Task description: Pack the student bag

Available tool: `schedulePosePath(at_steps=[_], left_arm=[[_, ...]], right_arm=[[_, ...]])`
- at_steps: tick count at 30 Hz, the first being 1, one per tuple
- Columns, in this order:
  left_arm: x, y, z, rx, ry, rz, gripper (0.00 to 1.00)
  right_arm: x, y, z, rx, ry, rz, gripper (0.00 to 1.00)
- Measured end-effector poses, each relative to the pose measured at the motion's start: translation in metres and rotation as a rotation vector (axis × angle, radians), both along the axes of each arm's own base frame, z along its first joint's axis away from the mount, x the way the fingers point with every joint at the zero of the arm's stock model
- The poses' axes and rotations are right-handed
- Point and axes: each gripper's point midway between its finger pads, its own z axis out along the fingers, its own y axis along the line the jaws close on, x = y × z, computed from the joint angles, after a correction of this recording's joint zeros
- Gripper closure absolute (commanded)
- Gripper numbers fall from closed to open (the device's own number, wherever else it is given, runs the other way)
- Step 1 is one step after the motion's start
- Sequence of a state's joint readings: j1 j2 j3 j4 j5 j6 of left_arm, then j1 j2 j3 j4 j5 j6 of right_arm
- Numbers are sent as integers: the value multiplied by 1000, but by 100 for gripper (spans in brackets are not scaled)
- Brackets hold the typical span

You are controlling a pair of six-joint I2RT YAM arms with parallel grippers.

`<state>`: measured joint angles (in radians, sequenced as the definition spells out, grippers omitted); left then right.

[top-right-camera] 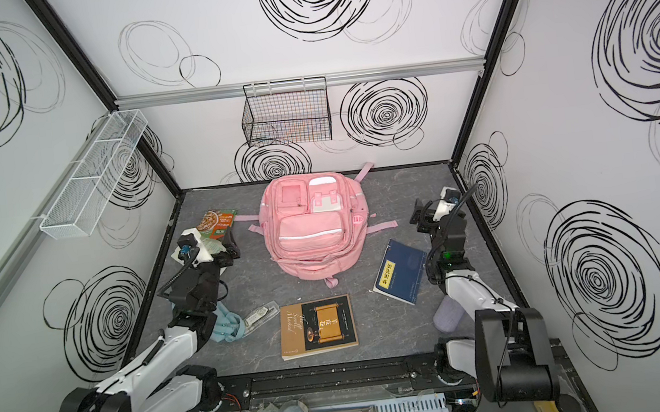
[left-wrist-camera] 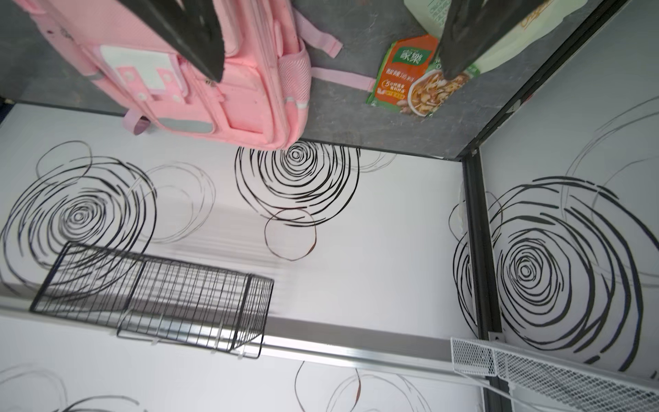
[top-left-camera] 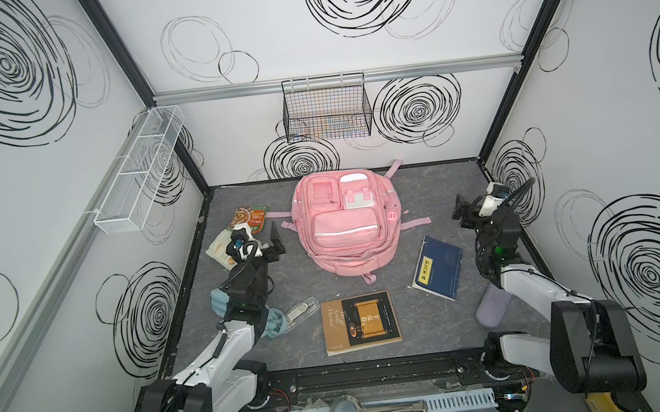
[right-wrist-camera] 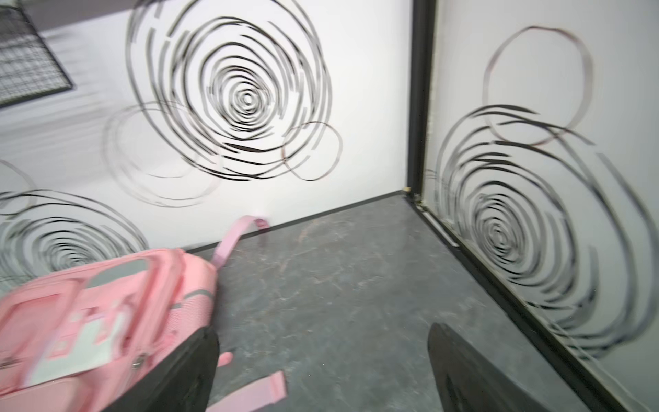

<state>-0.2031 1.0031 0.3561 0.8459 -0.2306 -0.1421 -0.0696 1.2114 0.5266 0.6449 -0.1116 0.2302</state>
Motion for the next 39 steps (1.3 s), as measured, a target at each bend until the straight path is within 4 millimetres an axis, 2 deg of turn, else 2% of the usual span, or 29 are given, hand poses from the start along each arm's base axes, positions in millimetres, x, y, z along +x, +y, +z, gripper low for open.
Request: schedulePosePath(at_steps=[1, 4, 9, 12, 15, 18, 21, 30, 39], left_arm=[[0, -8, 8, -5, -2, -26, 2], [-2, -50, 33, 11, 14, -153, 1], [-14, -114, 65, 110, 60, -365, 1], [-22, -134, 69, 162, 90, -455, 4], [-26, -142, 52, 197, 159, -508, 6], [-29, -147, 30, 218, 242, -543, 11], [-33, -151, 17, 238, 297, -565, 12], [-26, -160, 8, 301, 404, -596, 14], [-15, -197, -13, 354, 523, -689, 13]], right_arm=[[3, 8, 3, 16, 11, 41, 8], [6, 44, 6, 63, 65, 203, 9], [-5, 106, -2, 112, 172, 432, 9], [-15, 132, -8, 130, 213, 519, 9], [-21, 147, -11, 150, 244, 576, 9], [-22, 151, -9, 164, 266, 596, 9], [-22, 150, -6, 169, 290, 600, 8], [-26, 134, -17, 215, 345, 582, 9], [-29, 130, -8, 233, 325, 589, 9]])
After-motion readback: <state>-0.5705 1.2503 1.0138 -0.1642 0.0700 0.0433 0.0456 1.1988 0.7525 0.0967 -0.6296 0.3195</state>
